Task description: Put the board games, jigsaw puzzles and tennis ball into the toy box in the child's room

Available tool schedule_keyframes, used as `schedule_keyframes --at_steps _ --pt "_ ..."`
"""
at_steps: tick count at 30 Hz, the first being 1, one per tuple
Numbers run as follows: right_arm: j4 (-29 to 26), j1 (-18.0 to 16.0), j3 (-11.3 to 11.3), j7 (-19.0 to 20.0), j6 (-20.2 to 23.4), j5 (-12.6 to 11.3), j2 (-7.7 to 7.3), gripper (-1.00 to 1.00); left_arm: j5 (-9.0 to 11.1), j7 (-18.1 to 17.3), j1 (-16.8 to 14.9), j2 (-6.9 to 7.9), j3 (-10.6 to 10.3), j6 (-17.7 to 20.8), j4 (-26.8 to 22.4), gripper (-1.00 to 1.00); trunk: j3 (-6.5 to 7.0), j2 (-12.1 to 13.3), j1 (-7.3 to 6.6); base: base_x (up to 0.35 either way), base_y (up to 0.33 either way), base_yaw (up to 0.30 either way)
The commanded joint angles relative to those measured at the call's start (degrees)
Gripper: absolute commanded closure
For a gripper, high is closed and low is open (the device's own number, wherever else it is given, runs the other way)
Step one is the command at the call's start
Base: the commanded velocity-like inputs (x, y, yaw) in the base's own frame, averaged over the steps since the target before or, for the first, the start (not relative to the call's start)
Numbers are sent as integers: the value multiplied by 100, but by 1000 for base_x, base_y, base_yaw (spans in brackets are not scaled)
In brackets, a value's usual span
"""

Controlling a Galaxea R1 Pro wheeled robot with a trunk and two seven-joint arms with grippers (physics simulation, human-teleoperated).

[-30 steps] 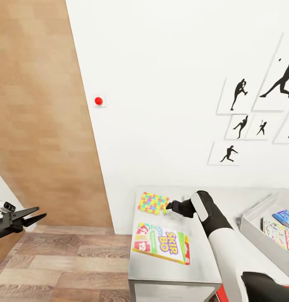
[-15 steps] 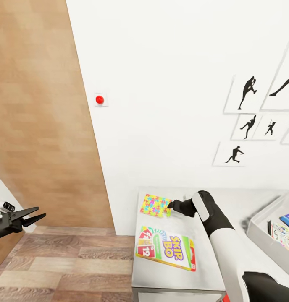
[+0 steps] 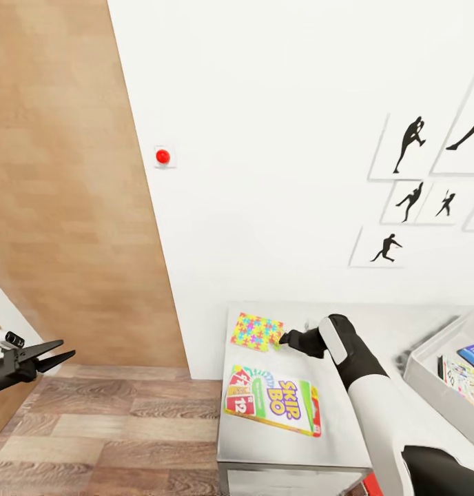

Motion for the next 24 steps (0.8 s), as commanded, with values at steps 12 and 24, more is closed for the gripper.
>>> schedule_keyframes --at_steps 12,24 --pt "131 -1 -20 -192 70 -70 -144 -100 3 -21 -2 2 -4 61 0 -100 -126 -12 2 -30 0 0" --pt "139 15 -20 -226 91 -68 -152 -100 3 -21 -3 2 -4 61 0 -100 -238 -12 2 -49 40 0"
